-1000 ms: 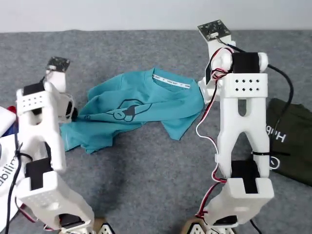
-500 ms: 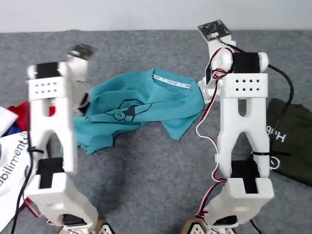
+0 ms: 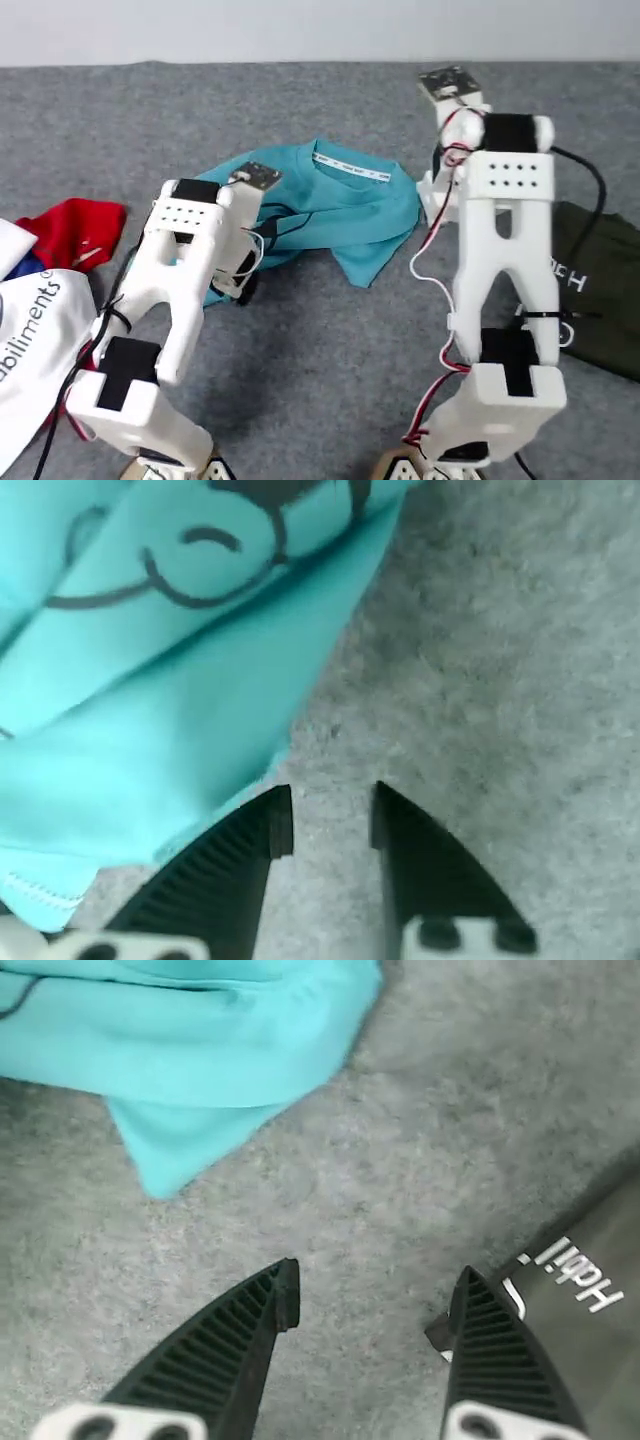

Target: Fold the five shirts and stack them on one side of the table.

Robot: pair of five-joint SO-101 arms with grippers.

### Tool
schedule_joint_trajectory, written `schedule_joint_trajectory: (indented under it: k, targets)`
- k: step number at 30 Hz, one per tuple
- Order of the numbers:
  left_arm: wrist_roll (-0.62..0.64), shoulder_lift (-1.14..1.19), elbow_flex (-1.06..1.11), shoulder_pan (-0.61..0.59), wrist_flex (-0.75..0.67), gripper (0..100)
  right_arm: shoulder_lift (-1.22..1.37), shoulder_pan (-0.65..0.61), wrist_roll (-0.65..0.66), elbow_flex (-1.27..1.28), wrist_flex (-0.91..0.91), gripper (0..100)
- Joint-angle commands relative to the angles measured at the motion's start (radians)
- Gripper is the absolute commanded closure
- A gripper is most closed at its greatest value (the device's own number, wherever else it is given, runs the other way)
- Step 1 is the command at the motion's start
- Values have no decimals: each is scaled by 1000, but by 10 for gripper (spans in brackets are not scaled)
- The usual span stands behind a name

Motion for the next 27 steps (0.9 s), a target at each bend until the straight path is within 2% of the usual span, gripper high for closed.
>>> schedule_joint_trajectory:
  k: [1, 7, 16, 23, 27]
  targets:
    - [11, -52, 4, -12, -55, 837, -64, 44, -5, -5, 39, 757]
    - [-9, -40, 4, -31, -120, 837, -65, 59, -5, -5, 39, 757]
    - [-17, 132, -4, -92, -146, 840, -110, 54, -5, -5, 39, 757]
    - [-11, 186, 1, -89, -198, 842, -111, 54, -5, -5, 39, 757]
    - [-11, 189, -4, -86, -224, 883, -111, 51, -5, -5, 39, 757]
